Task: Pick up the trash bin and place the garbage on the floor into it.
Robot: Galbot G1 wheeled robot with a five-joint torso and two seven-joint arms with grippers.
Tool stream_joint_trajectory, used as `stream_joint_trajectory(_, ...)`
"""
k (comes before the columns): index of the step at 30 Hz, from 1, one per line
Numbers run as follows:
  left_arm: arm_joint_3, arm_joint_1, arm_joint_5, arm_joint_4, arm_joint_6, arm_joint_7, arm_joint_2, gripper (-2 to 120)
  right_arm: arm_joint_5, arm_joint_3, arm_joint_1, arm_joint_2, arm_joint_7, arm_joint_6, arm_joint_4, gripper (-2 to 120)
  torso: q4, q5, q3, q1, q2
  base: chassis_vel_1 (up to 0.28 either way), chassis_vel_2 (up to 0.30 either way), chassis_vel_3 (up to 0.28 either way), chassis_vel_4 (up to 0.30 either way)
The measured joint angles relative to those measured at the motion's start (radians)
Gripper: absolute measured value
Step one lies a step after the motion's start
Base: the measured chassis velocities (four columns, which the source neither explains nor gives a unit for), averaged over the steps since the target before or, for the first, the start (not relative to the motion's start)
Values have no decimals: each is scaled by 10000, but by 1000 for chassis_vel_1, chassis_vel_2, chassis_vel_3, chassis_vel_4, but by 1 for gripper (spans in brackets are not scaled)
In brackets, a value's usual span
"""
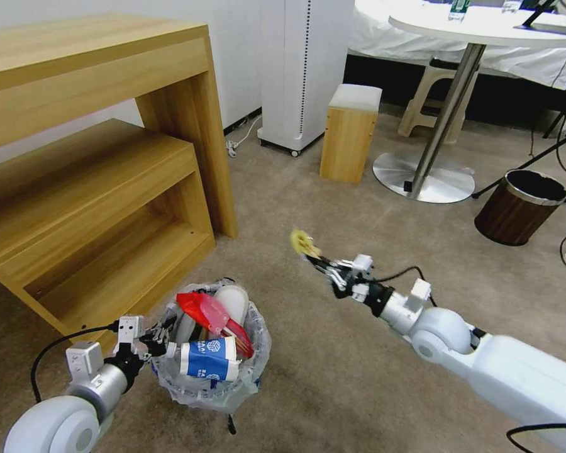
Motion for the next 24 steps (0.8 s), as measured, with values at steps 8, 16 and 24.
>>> stream_joint_trajectory(8,-63,-4,-144,-275,82,-94,-34,3,312,-1907,1154,597,-195,18,86,0,2,-1,0,0,1,0,0,0,0)
stream_joint_trajectory(16,-111,-3,-232,-434,108,-134,-66,3,333,-2854,1059,957,-1,-2,-280,0,0,2,0,0,0,0,0,0,0)
stream_joint_trajectory(24,-122,-5,-253,-473,109,-139,-89,3,225,-3000,867,1125,196,-36,-518,0,1,0,0,0,1,0,0,0,0)
